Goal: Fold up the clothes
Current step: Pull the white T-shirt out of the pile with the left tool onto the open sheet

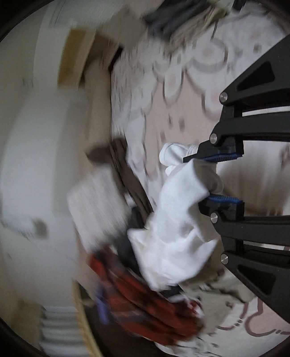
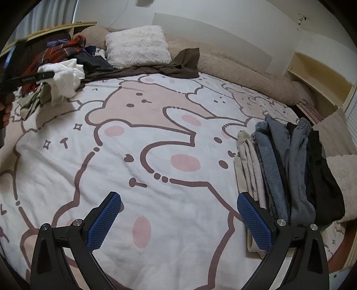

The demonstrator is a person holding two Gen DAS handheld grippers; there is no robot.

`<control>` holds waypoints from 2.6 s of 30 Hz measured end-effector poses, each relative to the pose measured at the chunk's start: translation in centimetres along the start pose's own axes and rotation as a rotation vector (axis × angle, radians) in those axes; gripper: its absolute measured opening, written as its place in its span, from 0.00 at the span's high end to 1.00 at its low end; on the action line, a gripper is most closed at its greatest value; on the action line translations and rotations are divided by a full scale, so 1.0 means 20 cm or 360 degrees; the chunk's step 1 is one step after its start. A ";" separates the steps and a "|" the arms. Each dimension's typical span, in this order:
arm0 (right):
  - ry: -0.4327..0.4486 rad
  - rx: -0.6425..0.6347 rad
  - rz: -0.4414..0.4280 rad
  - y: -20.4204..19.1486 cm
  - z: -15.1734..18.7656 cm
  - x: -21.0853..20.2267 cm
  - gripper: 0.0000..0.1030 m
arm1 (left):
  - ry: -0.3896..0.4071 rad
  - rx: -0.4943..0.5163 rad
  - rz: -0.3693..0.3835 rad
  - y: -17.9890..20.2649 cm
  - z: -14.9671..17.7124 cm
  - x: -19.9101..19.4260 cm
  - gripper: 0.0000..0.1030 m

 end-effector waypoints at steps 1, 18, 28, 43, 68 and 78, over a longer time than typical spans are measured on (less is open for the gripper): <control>0.0007 0.0009 -0.0004 0.01 0.00 -0.01 0.00 | -0.0002 0.0012 0.0066 0.09 0.00 -0.05 0.76; 0.0191 0.0317 -0.0285 0.19 0.09 -0.30 0.00 | -0.0379 -0.0040 0.0530 0.97 0.65 -0.87 0.76; 0.0026 0.0333 -0.0687 -0.04 0.25 -0.23 0.00 | -0.0387 -0.0208 0.0382 0.93 0.75 -1.08 0.74; -0.0008 0.0173 -0.0821 -0.30 0.23 -0.17 0.29 | -0.0131 -0.0490 -0.0430 0.29 0.49 -1.37 0.74; 0.0114 -0.0449 -0.1557 -1.34 0.24 -0.22 0.52 | -0.0266 -0.0560 -0.0492 0.07 0.75 -1.45 0.72; 0.0034 -0.0204 -0.1401 -1.12 0.21 -0.08 0.52 | -0.0374 -0.0436 -0.0368 0.22 0.83 -1.49 0.72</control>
Point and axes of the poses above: each gripper's, at about its wrist camera, not at the fingertips, and x roughly the way its jaws point, y to its right, z to its underside, the point moved 4 cm from there along x, roughly the way its jaws point, and after that the axes turned 8 degrees about y, right-handed, at the moved point
